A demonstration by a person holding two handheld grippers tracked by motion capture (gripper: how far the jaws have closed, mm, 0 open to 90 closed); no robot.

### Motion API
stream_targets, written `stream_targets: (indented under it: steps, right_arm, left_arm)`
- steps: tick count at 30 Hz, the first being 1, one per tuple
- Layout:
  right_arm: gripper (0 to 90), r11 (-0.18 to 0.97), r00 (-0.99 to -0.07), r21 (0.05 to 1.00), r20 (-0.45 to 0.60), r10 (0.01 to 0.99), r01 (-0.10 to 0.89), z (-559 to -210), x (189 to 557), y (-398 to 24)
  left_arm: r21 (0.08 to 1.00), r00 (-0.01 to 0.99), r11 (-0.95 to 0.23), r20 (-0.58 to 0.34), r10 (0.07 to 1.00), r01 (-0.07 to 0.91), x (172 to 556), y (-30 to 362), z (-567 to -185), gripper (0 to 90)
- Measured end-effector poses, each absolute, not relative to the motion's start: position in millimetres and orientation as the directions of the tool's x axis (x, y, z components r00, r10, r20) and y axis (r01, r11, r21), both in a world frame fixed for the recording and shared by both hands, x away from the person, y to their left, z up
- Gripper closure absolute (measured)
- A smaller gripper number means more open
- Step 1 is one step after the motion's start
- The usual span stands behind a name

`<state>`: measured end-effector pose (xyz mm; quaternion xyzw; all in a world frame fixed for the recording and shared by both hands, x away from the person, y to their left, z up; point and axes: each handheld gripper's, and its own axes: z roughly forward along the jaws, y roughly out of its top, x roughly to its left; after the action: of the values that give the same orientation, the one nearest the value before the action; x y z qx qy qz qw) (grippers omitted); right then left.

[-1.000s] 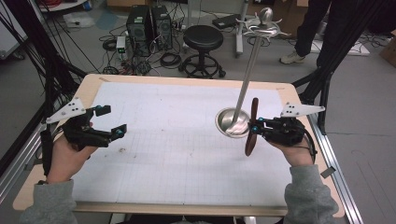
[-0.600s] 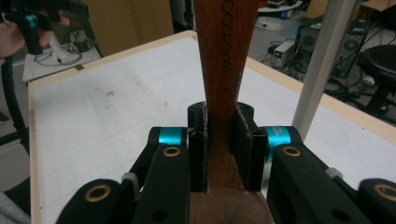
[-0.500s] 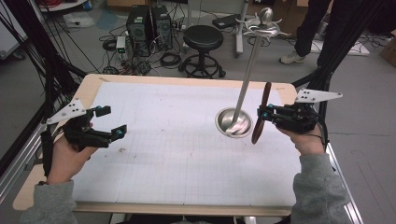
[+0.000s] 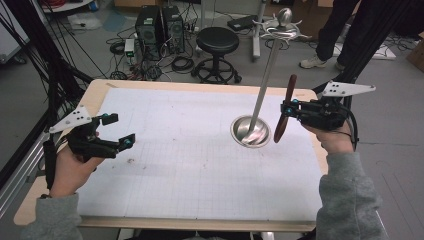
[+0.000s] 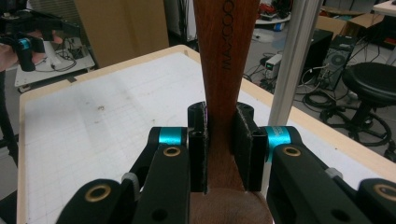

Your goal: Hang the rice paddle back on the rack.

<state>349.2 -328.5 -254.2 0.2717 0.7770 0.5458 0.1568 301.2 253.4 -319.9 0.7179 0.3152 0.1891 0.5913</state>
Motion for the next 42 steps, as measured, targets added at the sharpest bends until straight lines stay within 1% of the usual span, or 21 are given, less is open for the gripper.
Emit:
stream_targets:
  steps: [13,23,27,29,37,42]
  right_arm:
    - [76.9,0.276,-0.792,0.93,0.027,0.61,0.244,-235,363,-338]
    - [76.9,0.289,-0.803,0.929,0.014,0.596,0.231,-226,374,-344]
    - [77.0,0.285,-0.808,0.929,0.023,0.589,0.234,-225,378,-347]
    - [76.9,0.289,-0.822,0.926,0.038,0.568,0.242,-226,380,-348]
    - [77.0,0.264,-0.817,0.937,0.035,0.576,0.227,-218,387,-350]
    - [77.0,0.27,-0.802,0.934,0.029,0.596,0.235,-217,394,-352]
  left_arm:
    - [0.969,0.73,-0.101,-0.099,0.677,0.225,300,254,-318,1.7]
    - [0.969,0.728,-0.1,-0.101,0.678,0.227,300,255,-319,1.7]
    - [0.969,0.726,-0.093,-0.105,0.68,0.227,299,256,-319,1.7]
    - [0.97,0.727,-0.089,-0.107,0.679,0.227,299,256,-319,1.7]
    - [0.969,0.727,-0.089,-0.111,0.678,0.231,300,256,-320,1.7]
    - [0.965,0.725,-0.097,-0.115,0.679,0.243,299,256,-323,1.7]
